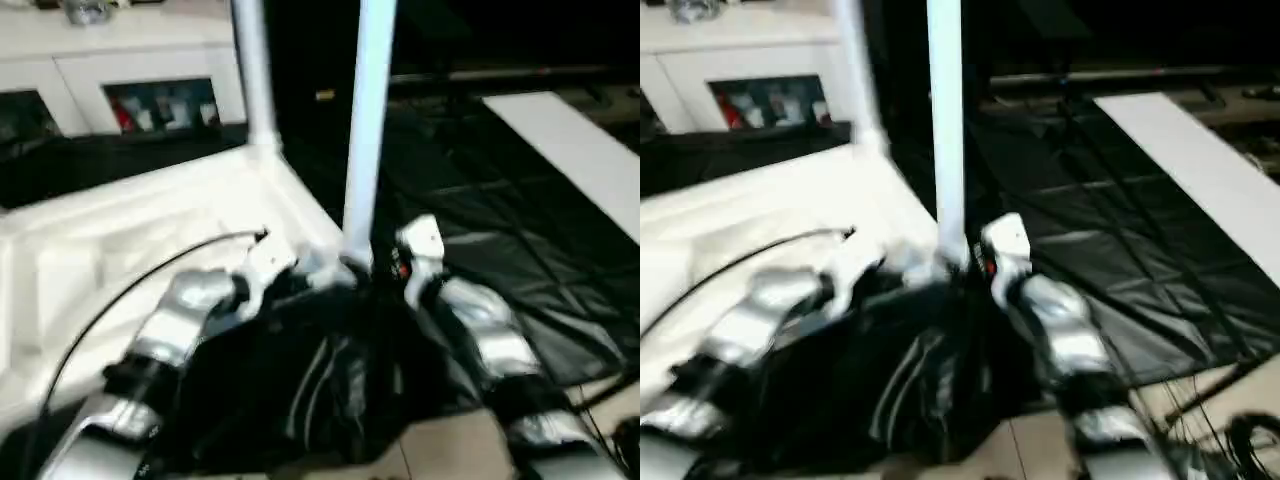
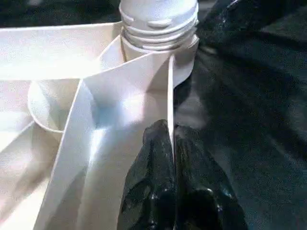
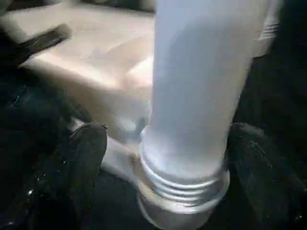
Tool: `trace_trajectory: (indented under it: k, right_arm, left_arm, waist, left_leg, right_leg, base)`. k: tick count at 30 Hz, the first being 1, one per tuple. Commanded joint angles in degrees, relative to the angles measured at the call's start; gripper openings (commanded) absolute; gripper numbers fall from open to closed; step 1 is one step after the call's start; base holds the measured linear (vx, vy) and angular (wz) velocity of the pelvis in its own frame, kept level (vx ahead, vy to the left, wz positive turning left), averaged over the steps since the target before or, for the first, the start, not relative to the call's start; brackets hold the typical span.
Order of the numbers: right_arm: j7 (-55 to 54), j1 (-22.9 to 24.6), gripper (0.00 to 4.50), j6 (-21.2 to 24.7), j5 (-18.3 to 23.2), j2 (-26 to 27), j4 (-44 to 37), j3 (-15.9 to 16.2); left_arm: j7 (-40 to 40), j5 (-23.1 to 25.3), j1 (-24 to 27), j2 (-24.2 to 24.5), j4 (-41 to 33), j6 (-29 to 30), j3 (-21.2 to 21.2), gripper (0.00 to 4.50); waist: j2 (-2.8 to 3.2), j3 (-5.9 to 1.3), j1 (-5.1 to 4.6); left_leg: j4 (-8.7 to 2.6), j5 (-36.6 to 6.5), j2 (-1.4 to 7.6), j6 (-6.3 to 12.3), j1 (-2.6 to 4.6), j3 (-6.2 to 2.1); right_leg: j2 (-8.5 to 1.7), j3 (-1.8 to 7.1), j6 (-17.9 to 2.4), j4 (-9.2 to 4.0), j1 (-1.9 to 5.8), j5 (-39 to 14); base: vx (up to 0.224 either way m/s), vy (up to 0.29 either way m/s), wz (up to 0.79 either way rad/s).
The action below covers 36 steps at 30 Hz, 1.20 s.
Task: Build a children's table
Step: Rotate leg to tighten
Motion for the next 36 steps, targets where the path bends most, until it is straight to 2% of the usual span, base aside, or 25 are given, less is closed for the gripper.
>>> trace_trajectory:
  k: [1,4,10,15,16,19,21,23,25,28,29,36]
  right_arm:
    - [4.3,0.1,4.2,0.5,0.3,-1.0,-1.2,0.9]
    - [5.4,-0.5,4.2,0.5,0.1,-1.6,-0.7,0.9]
    - [8.2,-1.7,4.2,-0.1,-1.1,-3.6,-0.2,3.1]
    - [11.6,-2.0,4.2,-0.7,-1.8,-3.9,0.7,3.9]
    - [11.9,-2.0,4.04,-0.8,-1.9,-3.9,0.8,4.1]
    - [12.1,-2.2,4.04,-0.7,-1.5,-4.0,1.2,4.0]
    - [12.6,-2.5,3.69,-0.5,-1.0,-3.9,1.7,3.9]
    - [13.2,-2.8,3.65,-0.5,-0.8,-3.8,2.4,3.7]
    - [13.3,-2.9,3.42,-0.7,-0.9,-3.8,2.8,3.5]
    - [13.5,-3.0,3.19,-0.9,-0.9,-3.6,3.3,3.2]
    - [13.6,-3.0,2.97,-1.0,-0.9,-3.6,3.3,3.3]
    - [14.2,-3.3,2.76,-1.7,-1.1,-3.3,4.1,3.6]
  left_arm:
    - [-3.2,-2.3,0.6,0.2,-2.1,-1.4,-0.7,0.0]
    - [-5.9,-3.3,1.5,1.2,-3.9,-1.2,-1.0,0.0]
    - [-10.7,-5.2,3.1,2.7,-7.6,0.4,-2.0,0.0]
    - [-10.7,-4.8,2.9,2.7,-7.3,0.5,-2.0,0.0]
    - [-10.6,-4.7,2.9,2.7,-7.4,0.5,-1.9,0.0]
    - [-9.9,-4.6,2.8,2.5,-7.2,0.8,-1.7,0.0]
    - [-9.7,-4.5,2.6,2.5,-7.1,1.1,-1.7,0.0]
    - [-10.1,-4.5,2.6,2.8,-7.0,1.3,-1.8,0.0]
    - [-10.3,-4.5,2.7,2.9,-7.0,1.4,-1.9,0.0]
    - [-10.5,-4.4,2.8,3.0,-7.1,1.6,-2.1,0.0]
    - [-10.7,-4.4,2.9,3.1,-7.1,1.7,-2.1,0.0]
    - [-12.1,-4.7,3.4,3.8,-7.8,2.7,-2.7,0.0]
  waist:
    - [-0.44,-3.18,0.08]
    - [-0.68,-3.18,0.25]
    - [-0.66,-3.21,0.8]
    - [-0.69,-3.27,1.4]
    - [-0.73,-3.27,1.45]
    - [-0.67,-3.34,1.43]
    - [-0.71,-3.36,1.44]
    - [-0.68,-3.37,1.42]
    - [-0.68,-3.39,1.47]
    - [-1.08,-3.43,1.47]
    - [-1.0,-3.44,1.51]
    - [-0.91,-3.25,1.34]
  left_leg:
    - [-3.86,-13.5,3.58,5.24,0.64,-1.28]
    - [-3.88,-13.2,3.54,4.13,0.64,-1.38]
    - [-3.74,-11.5,3.54,4.4,0.75,-1.18]
    - [-3.66,-11.2,3.54,4.15,0.82,-1.13]
    - [-3.65,-11.2,3.53,4.13,0.78,-1.16]
    - [-3.62,-11.1,3.51,4.06,0.78,-1.19]
    - [-3.57,-10.9,3.49,4.19,0.75,-1.19]
    - [-3.53,-10.8,3.48,4.23,0.76,-1.19]
    - [-3.5,-10.6,3.48,4.29,0.71,-1.21]
    - [-3.39,-9.9,3.47,4.73,0.68,-1.14]
    - [-3.36,-9.8,3.47,4.77,0.66,-1.16]
    - [-3.48,-11.8,3.47,3.8,0.76,-1.24]
  right_leg:
    - [-3.46,2.68,-13.9,-3.47,2.63,-14.6]
    - [-3.64,2.74,-13.2,-3.44,2.68,-16.1]
    - [-3.48,2.71,-13.6,-3.17,2.61,-14.4]
    - [-3.51,2.75,-13.3,-3.12,2.63,-14.4]
    - [-3.49,2.71,-13.2,-3.07,2.67,-14.4]
    - [-3.49,2.7,-13.2,-3.04,2.73,-14.1]
    - [-3.48,2.68,-13.4,-3.0,2.75,-13.8]
    - [-3.46,2.64,-13.6,-2.97,2.73,-13.7]
    - [-3.47,2.64,-13.6,-2.9,2.8,-13.6]
    - [-3.47,2.63,-13.6,-2.82,2.81,-13.2]
    - [-3.52,2.65,-13.7,-2.75,2.82,-13.2]
    - [-3.5,2.68,-12.9,-3.09,2.62,-16.4]
  base:
    - [0.0,0.0,0.0]
    - [0.0,0.0,0.0]
    - [0.0,0.0,0.0]
    - [0.0,0.0,0.0]
    - [0.0,0.0,0.0]
    - [0.0,0.0,0.0]
    - [0.0,0.0,0.0]
    - [0.0,0.0,0.0]
    - [0.0,0.0,0.0]
    - [0.0,0.0,0.0]
    - [0.0,0.0,0.0]
    - [0.0,0.0,0.0]
